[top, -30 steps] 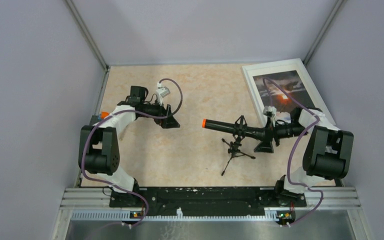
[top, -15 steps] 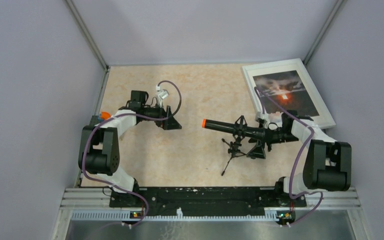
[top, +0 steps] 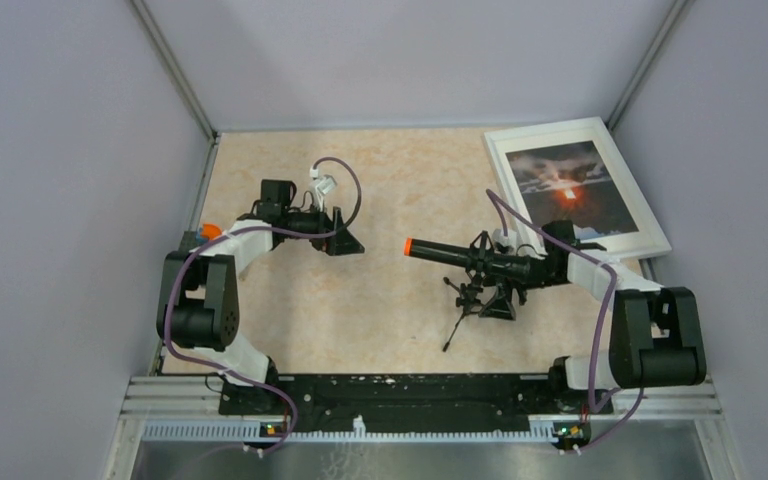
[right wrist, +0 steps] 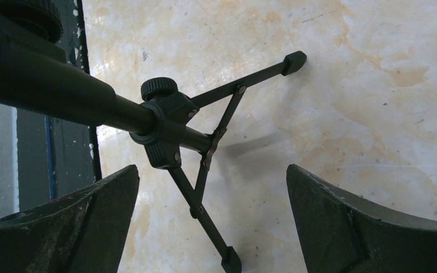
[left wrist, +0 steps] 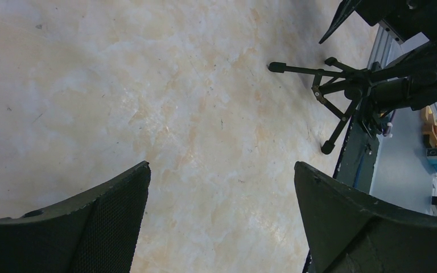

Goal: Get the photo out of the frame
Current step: Move the distractor to the center of the board.

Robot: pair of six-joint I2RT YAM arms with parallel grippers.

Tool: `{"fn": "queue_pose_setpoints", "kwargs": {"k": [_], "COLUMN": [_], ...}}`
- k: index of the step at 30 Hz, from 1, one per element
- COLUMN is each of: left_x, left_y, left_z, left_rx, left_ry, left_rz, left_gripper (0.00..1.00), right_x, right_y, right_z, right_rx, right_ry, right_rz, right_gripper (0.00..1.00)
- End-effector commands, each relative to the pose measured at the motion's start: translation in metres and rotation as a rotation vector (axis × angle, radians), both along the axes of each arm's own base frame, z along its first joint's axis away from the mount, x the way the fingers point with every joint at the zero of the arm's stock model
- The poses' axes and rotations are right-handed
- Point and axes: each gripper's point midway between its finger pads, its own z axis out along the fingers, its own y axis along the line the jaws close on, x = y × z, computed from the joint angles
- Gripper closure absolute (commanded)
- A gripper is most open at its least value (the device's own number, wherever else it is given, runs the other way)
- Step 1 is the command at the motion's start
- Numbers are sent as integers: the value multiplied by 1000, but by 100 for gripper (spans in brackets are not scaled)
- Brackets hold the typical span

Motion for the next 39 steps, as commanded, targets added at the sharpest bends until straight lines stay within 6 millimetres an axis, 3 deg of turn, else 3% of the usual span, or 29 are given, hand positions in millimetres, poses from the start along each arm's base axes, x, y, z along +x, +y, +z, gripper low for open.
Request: {"fn": "queue_pose_setpoints", "kwargs": {"k": [1,7,23,39], "left_x": [3,4,14,35], "left_y": [-2,0,8,49], "left_z": [1,-1,-6,-9], "left_rx": [-10,-1,13,-32], "left_ry": [-23,-16,2,50], "left_rz": [1,16,67,203], "left_gripper": [1,1,1,1], "right_x": [7,14,62,117], "right_y": [13,24,41,51], "right_z": [1,-7,-6,-13], "right_rx": [4,-12,-44,-153], "right_ry": [-65,-83,-92,-74], "right_rz": [28,17,-87,-129], "right_gripper": [1,1,1,1]}}
